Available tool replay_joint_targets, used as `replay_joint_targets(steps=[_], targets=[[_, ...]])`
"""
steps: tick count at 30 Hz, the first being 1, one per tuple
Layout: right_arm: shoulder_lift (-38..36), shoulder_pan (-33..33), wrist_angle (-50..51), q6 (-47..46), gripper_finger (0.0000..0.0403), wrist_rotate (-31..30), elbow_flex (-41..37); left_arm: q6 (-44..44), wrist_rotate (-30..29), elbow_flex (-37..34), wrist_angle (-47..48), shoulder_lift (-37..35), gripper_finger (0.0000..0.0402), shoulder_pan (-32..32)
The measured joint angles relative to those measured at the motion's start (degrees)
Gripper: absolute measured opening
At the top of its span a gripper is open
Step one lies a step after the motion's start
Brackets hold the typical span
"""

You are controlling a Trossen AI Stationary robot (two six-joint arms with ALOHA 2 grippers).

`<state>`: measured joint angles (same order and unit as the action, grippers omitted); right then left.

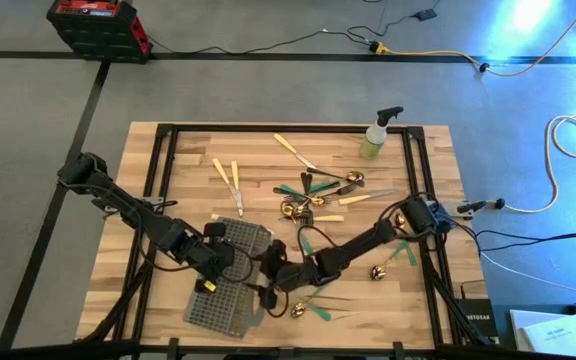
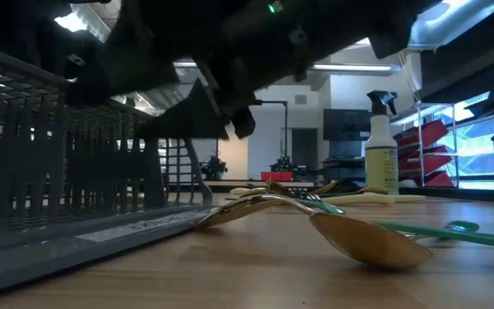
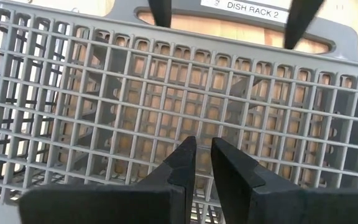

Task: Sort silverware
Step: Move the silverware tray to standing position

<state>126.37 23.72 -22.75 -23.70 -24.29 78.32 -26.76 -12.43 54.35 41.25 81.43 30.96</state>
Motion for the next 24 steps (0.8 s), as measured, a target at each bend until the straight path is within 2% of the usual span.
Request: replay_joint_targets(steps=[15,20,24], targets=[[1.4,-0.6,-2.0,0.4,0.0351,0.9,0.0,-2.0,-2.1,0.0,-0.3,0.0,0.0038,-2.3],[3.4,-0.6,-5.9,5.2,0.0349,0.7,0.0,-2.1,-2.6,0.0,-1.2,0.0,0.0038,-2.3],[4.0,-0.6,-7.6,6.6,0.0332,-0.4,0.1,-2.5,-2.6,0.0,-1.7,0.0,0.0038,-2.3]])
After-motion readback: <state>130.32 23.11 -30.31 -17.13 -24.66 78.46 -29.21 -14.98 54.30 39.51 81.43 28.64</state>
